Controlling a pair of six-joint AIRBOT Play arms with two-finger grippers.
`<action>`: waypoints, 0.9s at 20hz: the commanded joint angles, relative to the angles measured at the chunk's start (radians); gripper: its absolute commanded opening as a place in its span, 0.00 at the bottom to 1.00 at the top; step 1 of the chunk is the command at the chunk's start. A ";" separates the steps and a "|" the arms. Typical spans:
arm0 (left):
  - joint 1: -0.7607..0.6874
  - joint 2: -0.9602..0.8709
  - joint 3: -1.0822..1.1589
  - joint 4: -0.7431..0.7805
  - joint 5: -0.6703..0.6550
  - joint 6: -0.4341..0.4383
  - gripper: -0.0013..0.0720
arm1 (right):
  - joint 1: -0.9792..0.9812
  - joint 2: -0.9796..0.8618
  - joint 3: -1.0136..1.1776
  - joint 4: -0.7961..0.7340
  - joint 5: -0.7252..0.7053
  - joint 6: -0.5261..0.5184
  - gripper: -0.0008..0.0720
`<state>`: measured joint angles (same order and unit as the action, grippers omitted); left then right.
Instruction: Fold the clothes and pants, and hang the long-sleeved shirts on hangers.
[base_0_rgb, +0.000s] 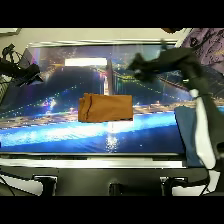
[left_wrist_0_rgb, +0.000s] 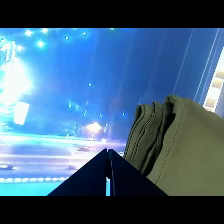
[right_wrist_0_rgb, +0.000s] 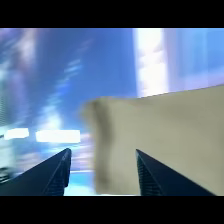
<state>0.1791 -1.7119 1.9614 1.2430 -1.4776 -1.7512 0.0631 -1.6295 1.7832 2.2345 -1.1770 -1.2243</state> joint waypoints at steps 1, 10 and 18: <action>0.000 0.000 0.001 0.000 0.000 0.000 0.04 | -0.212 -0.008 -0.089 0.034 -0.165 -0.225 0.67; 0.000 0.000 0.001 -0.001 0.001 -0.003 0.04 | -0.143 -0.251 -0.290 0.249 -0.031 -0.488 0.68; 0.000 0.000 0.001 -0.001 0.003 -0.003 0.04 | -0.015 -0.351 -0.290 0.297 0.019 -0.519 0.50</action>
<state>0.1791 -1.7119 1.9614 1.2419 -1.4750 -1.7538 0.0139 -1.9575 1.4956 2.5210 -1.1763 -1.7294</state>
